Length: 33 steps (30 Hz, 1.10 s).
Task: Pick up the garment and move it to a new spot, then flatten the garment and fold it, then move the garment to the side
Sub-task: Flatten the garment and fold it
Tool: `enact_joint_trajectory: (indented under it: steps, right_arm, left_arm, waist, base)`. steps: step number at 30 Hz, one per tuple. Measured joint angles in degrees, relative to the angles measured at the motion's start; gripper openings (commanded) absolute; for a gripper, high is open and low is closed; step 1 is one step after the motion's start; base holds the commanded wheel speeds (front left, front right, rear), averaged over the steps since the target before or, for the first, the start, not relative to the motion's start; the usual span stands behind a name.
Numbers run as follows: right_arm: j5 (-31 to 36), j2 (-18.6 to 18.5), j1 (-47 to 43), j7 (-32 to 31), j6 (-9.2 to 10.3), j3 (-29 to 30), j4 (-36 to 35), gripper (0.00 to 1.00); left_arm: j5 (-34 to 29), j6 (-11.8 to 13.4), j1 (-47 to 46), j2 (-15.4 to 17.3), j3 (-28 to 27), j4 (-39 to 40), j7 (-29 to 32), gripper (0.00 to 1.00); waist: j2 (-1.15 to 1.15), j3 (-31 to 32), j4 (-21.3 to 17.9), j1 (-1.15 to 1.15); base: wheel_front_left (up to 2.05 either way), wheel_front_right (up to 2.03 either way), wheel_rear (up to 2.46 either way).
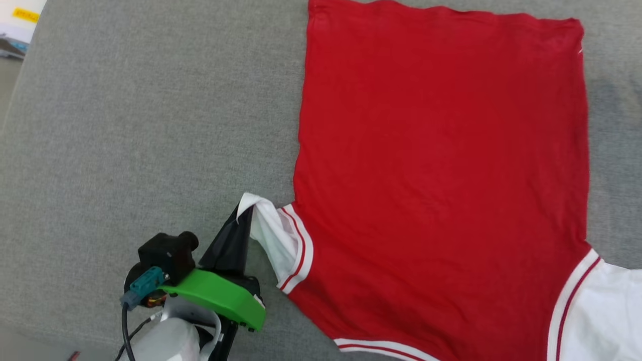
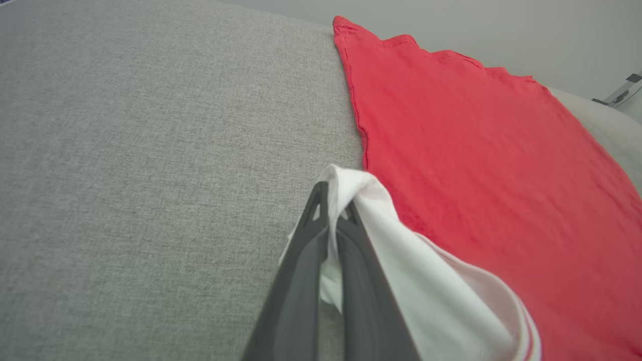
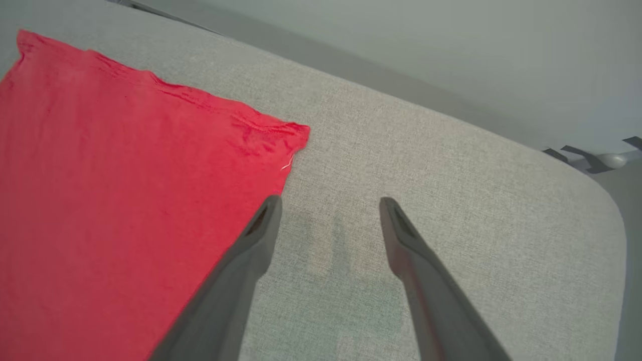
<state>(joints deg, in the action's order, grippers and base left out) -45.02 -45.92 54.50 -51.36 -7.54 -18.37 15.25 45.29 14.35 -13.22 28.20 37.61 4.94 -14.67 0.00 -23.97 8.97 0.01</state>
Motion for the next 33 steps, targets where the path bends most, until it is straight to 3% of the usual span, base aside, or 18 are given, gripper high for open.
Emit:
enact_joint_trajectory:
  steps: [5,13,20,21,22,23,33]
  right_arm:
    - [2.7,2.7,7.1,-5.8,0.00,-1.2,6.4,1.00]
    - [6.7,5.9,11.0,-5.5,0.00,-2.4,13.7,1.00]
    - [6.5,3.9,10.1,-5.8,0.01,-3.5,16.2,1.00]
    - [6.4,3.4,10.1,-5.7,0.01,-3.6,16.2,0.96]
    - [6.2,3.2,9.9,-5.5,0.01,-3.5,16.2,0.35]
    - [5.7,3.1,9.6,-5.3,0.01,-3.4,16.2,0.00]
    - [3.3,4.7,7.0,3.8,0.01,-4.2,15.3,0.00]
  left_arm:
    - [-1.7,-1.5,-2.1,-2.3,-0.7,0.3,0.0,0.00]
    - [-4.6,-3.4,-2.8,-5.3,-1.4,0.8,0.0,0.00]
    - [-5.1,-5.2,-2.8,-7.2,-2.6,-0.7,0.0,0.00]
    - [-5.2,-5.6,-2.8,-7.4,-2.8,-0.9,0.0,0.00]
    - [-5.4,-5.9,-2.8,-7.5,-2.9,-1.2,0.0,0.00]
    - [-5.7,-6.1,-2.8,-7.7,-3.1,-1.6,0.0,0.00]
    - [-6.9,-7.4,-1.8,-8.6,-5.4,-4.8,0.0,0.00]
  waist:
    - [0.00,-4.1,2.5,0.00]
    - [0.00,-9.7,6.0,0.01]
    - [0.00,-11.9,8.5,0.00]
    - [0.00,-12.0,8.7,0.00]
    - [0.00,-11.9,8.9,0.00]
    - [0.00,-11.8,9.0,0.00]
    - [0.00,-7.8,8.2,0.00]
  base:
    - [0.00,0.00,0.00]
    - [0.00,0.00,0.00]
    - [0.00,0.00,0.00]
    - [0.00,0.00,0.00]
    - [0.00,0.00,0.00]
    - [0.00,0.00,0.00]
    - [0.00,0.00,0.00]
